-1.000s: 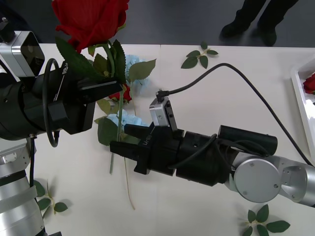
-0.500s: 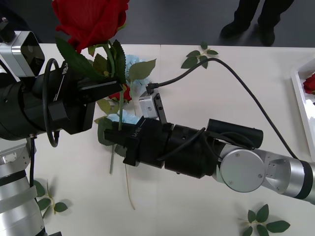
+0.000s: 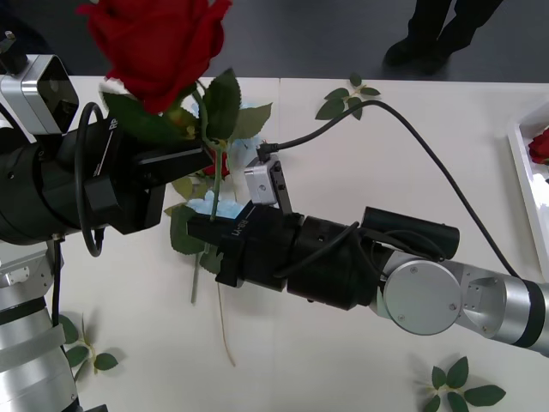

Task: Put the red flowers into the right box and the blue flowers into the left box

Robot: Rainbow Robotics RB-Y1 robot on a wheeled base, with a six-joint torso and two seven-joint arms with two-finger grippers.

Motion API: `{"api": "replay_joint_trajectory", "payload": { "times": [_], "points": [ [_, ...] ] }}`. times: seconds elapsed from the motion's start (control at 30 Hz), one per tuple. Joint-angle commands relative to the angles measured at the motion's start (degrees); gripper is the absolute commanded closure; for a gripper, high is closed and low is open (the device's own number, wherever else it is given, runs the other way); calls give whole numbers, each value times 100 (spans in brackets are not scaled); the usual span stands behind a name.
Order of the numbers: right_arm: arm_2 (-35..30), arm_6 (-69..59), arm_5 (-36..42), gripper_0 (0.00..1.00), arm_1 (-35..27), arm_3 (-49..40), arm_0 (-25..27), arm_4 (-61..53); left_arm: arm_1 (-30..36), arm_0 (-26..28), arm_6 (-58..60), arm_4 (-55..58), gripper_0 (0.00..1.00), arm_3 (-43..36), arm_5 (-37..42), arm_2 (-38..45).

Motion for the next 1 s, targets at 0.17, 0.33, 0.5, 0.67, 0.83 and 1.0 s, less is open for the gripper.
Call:
{"api": "replay_joint_trajectory", "payload": {
  "times": [0.17,0.33,0.5,0.67,0.83,1.0],
  "points": [
    [-19,229,-40,100,-18,-86,-128,-35,8,-95,-532,35,0,-79,16,-52],
    [-19,229,-49,100,-88,-94,-128,-35,8,-95,-532,35,0,-79,16,-52],
    [-28,194,-93,100,-202,-200,-136,-79,8,-95,-532,35,0,-79,16,-52],
    [-248,80,21,100,-756,-551,-128,-202,8,-95,-532,35,0,-79,16,-52],
    [-1056,-290,725,100,-1441,-1026,92,-808,8,72,-506,8,0,62,-10,-52],
    [-2621,-263,2017,100,-1740,-1202,813,-1617,8,406,-418,553,0,106,-819,-527]
  ]
}}
